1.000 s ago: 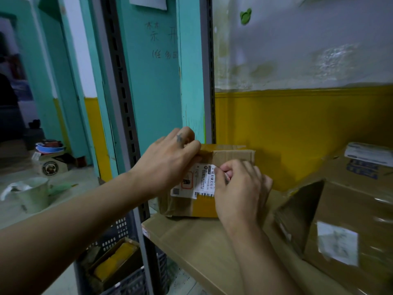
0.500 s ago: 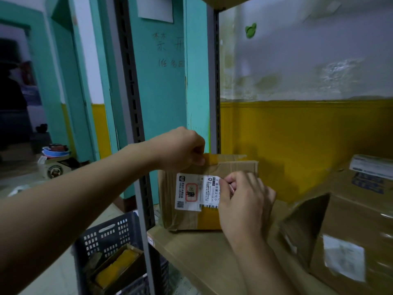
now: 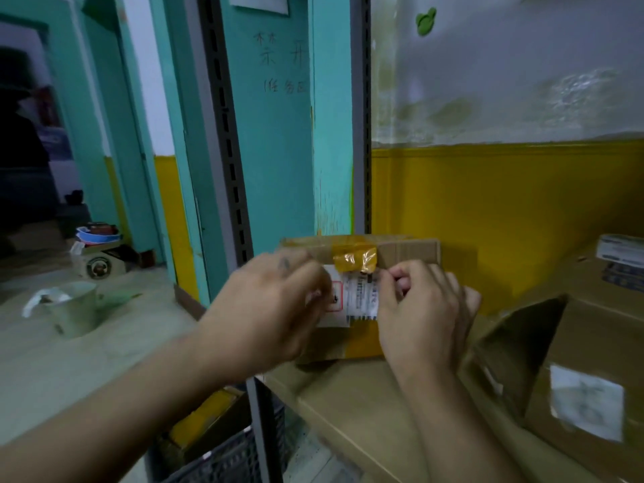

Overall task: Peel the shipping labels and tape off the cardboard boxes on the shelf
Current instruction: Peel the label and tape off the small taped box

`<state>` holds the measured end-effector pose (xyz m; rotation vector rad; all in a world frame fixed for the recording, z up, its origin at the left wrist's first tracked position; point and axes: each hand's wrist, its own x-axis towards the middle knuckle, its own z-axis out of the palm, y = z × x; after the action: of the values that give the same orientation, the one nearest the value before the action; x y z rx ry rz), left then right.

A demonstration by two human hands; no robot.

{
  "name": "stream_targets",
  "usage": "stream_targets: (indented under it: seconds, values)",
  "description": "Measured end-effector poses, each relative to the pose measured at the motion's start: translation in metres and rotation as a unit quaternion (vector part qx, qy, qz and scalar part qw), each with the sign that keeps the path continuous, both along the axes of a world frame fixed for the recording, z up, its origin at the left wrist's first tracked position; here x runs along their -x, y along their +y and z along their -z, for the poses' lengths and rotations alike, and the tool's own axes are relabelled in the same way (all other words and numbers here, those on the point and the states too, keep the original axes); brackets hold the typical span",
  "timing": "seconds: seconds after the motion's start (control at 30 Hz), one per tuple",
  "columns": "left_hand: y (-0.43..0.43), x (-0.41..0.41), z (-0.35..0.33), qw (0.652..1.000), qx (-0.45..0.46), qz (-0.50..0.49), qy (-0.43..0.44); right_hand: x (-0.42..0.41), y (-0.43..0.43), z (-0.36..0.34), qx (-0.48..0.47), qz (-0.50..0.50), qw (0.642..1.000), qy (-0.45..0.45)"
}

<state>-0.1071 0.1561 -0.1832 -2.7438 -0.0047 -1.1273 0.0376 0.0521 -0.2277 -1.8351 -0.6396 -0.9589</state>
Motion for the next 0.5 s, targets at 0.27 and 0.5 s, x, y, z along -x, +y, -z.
stream_targets:
  seconds: [0.27, 0.5]
  values:
    - [-0.010, -0.015, 0.065, 0.998, 0.040, -0.046, 0.015, 0.001, 0.000, -0.003, -0.036, -0.037, 0.996, -0.068]
    - [-0.016, -0.042, 0.065, 0.995, 0.024, -0.097, 0.028, -0.005, 0.001, -0.001, -0.037, -0.063, 0.997, -0.037]
